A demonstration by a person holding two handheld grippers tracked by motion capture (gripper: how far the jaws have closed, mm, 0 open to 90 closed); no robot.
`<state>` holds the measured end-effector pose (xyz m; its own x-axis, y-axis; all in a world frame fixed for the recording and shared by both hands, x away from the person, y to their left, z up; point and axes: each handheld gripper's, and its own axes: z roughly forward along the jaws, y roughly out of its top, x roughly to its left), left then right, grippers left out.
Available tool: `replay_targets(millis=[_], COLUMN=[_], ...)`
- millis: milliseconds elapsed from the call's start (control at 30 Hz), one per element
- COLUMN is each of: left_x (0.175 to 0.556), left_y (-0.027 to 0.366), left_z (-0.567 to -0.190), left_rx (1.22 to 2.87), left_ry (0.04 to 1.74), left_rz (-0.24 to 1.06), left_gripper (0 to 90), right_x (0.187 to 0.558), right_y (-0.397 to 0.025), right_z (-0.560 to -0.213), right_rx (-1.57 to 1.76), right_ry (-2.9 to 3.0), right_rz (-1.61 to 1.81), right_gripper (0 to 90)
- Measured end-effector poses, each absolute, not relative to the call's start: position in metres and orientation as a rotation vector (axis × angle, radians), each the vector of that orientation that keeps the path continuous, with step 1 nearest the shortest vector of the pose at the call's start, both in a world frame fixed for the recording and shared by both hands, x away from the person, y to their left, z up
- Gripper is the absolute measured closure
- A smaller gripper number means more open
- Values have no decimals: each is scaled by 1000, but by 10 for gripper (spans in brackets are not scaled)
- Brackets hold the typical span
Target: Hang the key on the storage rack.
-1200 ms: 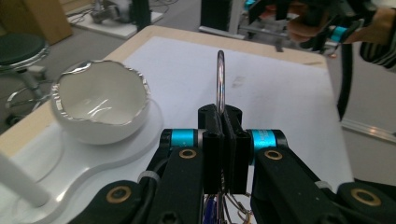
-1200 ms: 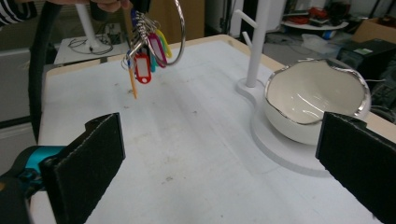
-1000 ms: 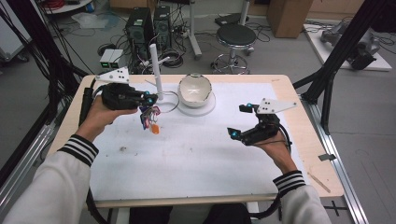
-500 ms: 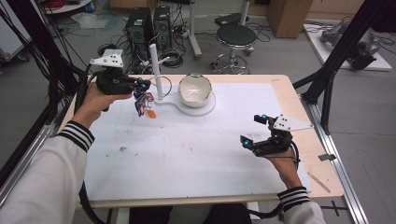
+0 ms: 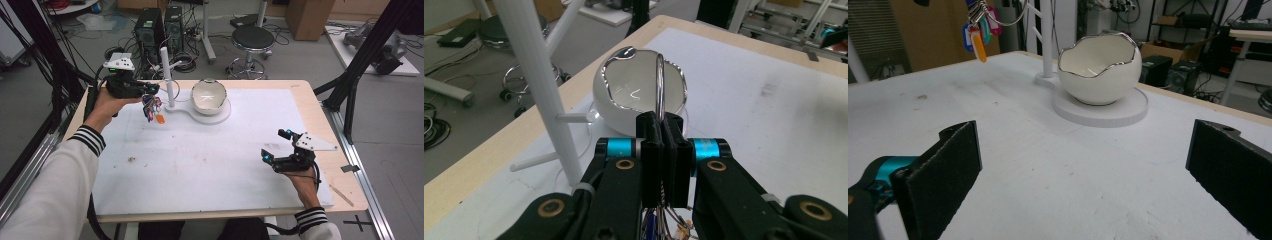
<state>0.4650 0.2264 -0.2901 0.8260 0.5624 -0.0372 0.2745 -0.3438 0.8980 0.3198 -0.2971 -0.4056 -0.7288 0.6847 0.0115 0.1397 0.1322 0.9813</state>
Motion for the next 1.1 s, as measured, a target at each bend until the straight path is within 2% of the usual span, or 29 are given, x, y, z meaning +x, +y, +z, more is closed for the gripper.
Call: replay_targets(millis=[533, 1100], left_x=[485, 498], left_y=[231, 227], left_z=[-308, -322], left_rx=[1962, 1996], left_ry=[740, 829], left_rz=[412, 428], left_gripper=[871, 870], right_x=[313, 309], right_y=[-302, -300], right_z=[-428, -448], right_rx=[816, 829], right_ry=[1884, 1887], right_rz=[1650, 1623], right_gripper=[8, 8])
